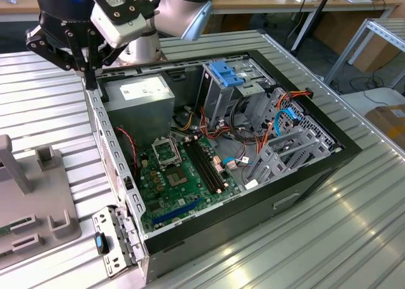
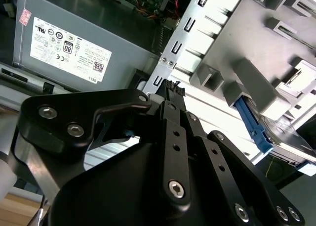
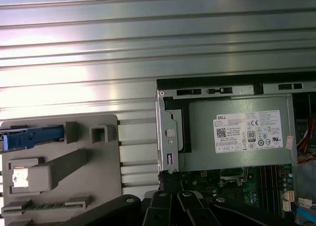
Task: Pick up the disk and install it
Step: 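Reach for the disk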
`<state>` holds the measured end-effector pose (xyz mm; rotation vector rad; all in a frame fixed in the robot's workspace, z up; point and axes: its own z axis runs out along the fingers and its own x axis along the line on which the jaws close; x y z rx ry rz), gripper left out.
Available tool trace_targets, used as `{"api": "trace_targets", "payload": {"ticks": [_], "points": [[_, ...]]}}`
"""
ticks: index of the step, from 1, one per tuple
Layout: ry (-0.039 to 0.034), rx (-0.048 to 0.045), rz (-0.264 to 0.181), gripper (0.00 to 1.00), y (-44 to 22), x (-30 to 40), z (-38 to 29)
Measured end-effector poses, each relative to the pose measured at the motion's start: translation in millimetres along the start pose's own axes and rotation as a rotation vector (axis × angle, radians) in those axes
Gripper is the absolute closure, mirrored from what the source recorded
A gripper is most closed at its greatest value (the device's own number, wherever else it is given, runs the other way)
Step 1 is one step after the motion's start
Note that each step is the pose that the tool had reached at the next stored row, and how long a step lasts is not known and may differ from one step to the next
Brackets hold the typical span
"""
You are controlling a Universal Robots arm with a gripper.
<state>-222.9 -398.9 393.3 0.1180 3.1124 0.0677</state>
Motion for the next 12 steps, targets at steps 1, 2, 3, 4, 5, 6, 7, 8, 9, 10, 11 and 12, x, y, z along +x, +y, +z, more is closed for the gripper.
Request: {"api": "trace_targets", "payload": {"ticks": [1, 2, 3, 4, 5, 6, 7, 8, 9, 10, 11, 12], "points": [[0.0001, 0.0000, 0.000, 0.89, -0.1, 0.9, 0.0], [0.0000, 0.0000, 0.000, 0.89, -0.1, 1.9, -0.1], [0.0000, 0.0000, 0.000, 0.89, -0.2, 3.1, -0.1], [0.0000, -0.0001, 0.000, 0.89, -0.3, 4.1, -0.1], [0.0000, 0.0001, 0.000, 0.89, -0.4, 4.9, -0.2], [0.0001, 0.0000, 0.000, 0.89, -0.5, 6.4, -0.2], [0.0000, 0.0000, 0.000, 0.89, -0.6, 8.2, -0.2], [0.0001, 0.0001, 0.000, 0.89, -0.7, 9.5, -0.3], [0.0000, 0.0000, 0.000, 0.89, -0.8, 10.4, -0.3], [0.0000, 0.0001, 0.000, 0.89, -0.9, 11.6, -0.3], [0.0000, 0.0000, 0.000, 0.89, -0.9, 12.5, -0.4], [0.0000, 0.0000, 0.000, 0.89, -1.1, 13.8, -0.4]]}}
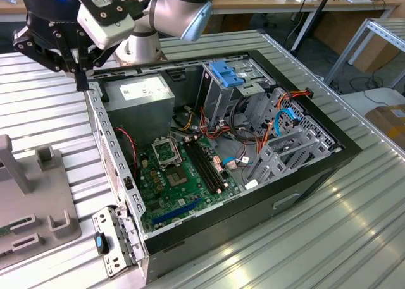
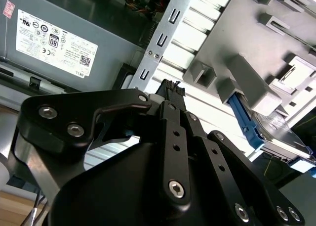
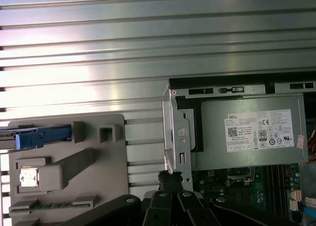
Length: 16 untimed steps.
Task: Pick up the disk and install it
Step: 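Reach for the disk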
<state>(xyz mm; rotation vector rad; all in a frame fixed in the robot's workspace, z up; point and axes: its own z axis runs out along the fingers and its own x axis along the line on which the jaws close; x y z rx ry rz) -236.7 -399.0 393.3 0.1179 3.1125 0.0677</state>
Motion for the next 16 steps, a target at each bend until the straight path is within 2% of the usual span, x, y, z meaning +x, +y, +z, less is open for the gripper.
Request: {"api": "trace_targets", "payload": {"ticks": [5, 10, 16], "points": [[0.0001, 0.0001, 0.000, 0.89, -0.6, 7.6, -0.2], [0.0000, 0.0000, 0.000, 0.89, -0.8, 10.3, -0.3], [0.0000, 0.0001, 0.000, 0.89, -1.6, 20.6, -0.6]]}}
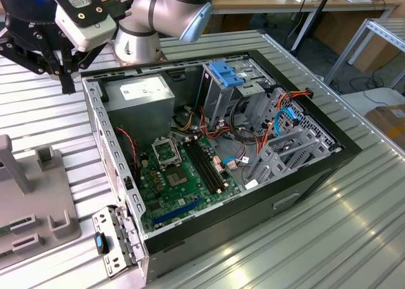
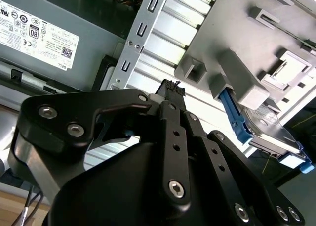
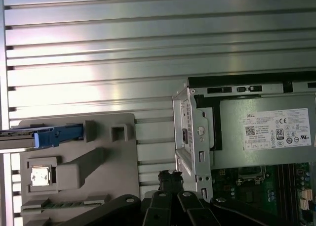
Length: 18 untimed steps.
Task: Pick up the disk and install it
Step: 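Reach for the disk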
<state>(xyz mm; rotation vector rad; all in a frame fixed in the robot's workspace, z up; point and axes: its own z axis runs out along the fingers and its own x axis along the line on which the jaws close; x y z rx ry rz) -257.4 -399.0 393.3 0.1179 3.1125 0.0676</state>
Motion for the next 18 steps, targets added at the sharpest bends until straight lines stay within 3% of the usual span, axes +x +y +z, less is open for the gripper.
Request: {"api": "trace_targets", "payload": {"ticks": [12, 15, 18], "points": [[0.0000, 0.0000, 0.000, 0.89, -1.9, 25.6, -0.7], [-0.0001, 0.0000, 0.000, 0.89, -2.9, 38.2, -1.0], [0.0000, 0.0000, 0.000, 0.89, -3.3, 43.4, -1.2]]}}
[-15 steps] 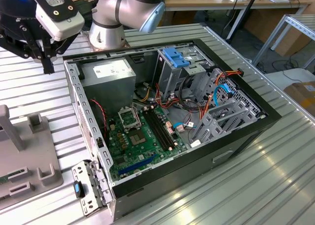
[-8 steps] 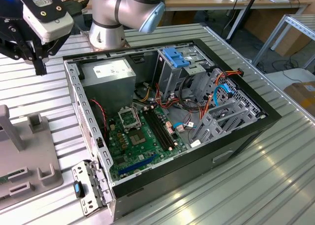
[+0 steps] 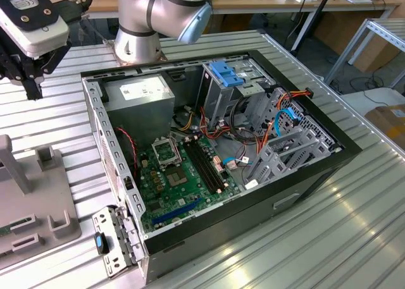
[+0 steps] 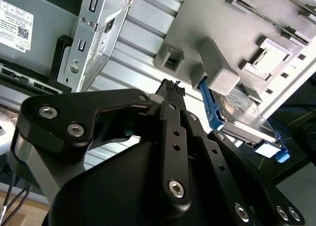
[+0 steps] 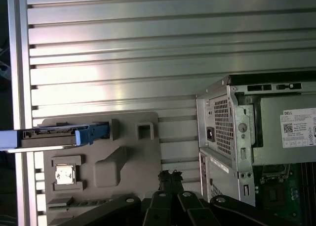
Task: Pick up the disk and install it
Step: 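Reach for the disk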
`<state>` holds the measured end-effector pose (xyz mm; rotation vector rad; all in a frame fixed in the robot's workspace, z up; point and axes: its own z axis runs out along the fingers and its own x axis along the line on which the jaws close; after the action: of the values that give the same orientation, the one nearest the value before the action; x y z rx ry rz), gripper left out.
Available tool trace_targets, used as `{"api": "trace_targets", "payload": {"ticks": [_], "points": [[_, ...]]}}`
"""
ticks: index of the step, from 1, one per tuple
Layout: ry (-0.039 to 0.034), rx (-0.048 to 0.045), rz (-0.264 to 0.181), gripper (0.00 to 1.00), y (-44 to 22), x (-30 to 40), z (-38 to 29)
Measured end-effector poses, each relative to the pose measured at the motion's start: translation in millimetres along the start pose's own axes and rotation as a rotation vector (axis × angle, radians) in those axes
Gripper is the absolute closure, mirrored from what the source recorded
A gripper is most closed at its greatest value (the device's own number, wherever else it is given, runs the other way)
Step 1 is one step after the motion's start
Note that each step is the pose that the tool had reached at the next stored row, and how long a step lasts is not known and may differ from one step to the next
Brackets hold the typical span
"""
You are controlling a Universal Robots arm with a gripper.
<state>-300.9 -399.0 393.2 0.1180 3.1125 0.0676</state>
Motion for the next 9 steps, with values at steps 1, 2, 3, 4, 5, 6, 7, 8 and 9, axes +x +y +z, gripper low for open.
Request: {"api": "trace_targets", "payload": {"ticks": [1, 2, 3, 4, 5, 6, 7, 8, 9], "points": [[0.0000, 0.0000, 0.000, 0.89, -0.1, 0.8, 0.0], [0.0000, 0.0000, 0.000, 0.89, -0.1, 1.1, 0.0], [0.0000, 0.0000, 0.000, 0.89, -0.1, 1.4, 0.0], [0.0000, 0.0000, 0.000, 0.89, -0.1, 1.6, 0.0], [0.0000, 0.0000, 0.000, 0.89, -0.1, 1.7, 0.0], [0.0000, 0.0000, 0.000, 0.89, -0.1, 1.8, 0.0], [0.0000, 0.0000, 0.000, 0.89, -0.1, 1.8, 0.0], [0.0000, -0.0001, 0.000, 0.89, -0.1, 1.9, 0.0], [0.0000, 0.0000, 0.000, 0.89, -0.2, 2.4, 0.0]]}}
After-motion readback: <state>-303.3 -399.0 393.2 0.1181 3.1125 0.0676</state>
